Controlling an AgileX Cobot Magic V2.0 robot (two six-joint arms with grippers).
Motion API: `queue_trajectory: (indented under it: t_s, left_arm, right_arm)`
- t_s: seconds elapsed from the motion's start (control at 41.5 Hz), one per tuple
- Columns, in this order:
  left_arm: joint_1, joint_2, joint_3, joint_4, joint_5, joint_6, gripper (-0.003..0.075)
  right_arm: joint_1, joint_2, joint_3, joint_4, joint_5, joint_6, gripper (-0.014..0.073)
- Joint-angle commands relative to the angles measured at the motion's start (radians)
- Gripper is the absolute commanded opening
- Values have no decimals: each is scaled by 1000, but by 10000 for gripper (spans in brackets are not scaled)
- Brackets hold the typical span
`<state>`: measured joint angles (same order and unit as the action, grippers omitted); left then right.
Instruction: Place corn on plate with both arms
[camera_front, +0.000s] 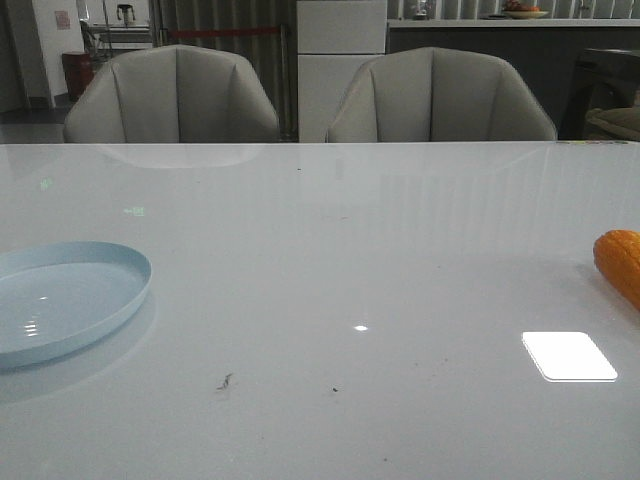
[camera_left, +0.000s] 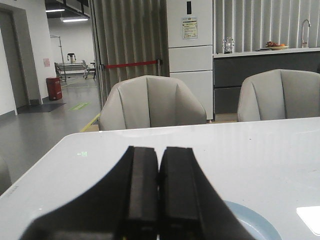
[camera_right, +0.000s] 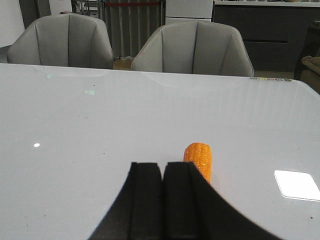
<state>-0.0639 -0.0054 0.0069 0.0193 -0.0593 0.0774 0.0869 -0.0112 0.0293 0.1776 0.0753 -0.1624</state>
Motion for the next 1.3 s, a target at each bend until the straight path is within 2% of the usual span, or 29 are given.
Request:
queue_trajectory:
  t_s: [0.0, 0.555, 0.796, 0.965, 1.013, 1.086, 1.279]
  left_arm:
    - [-1, -16, 36, -7, -74, -10, 96]
    - [-1, -16, 36, -7, -82, -10, 96]
    - [-1, -16, 36, -7, -187, -10, 96]
    - [-1, -16, 29, -7, -343, -10, 96]
    - [-1, -16, 10, -7, -337, -10, 96]
    - [-1, -14, -37, -7, -307, -10, 96]
    - [-1, 42, -247, 88, -106, -10, 96]
  right_arm:
    - [2, -22, -22, 6, -84, -5, 65]
    - [2, -22, -22, 6, -85, -5, 65]
    - [1, -22, -22, 5, -111, -5, 65]
    - [1, -22, -23, 8, -261, -5, 65]
    - [1, -22, -34, 9, -328, -5, 65]
    - [1, -22, -88, 8, -351, -5, 65]
    - [1, 50, -335, 7, -218, -6, 65]
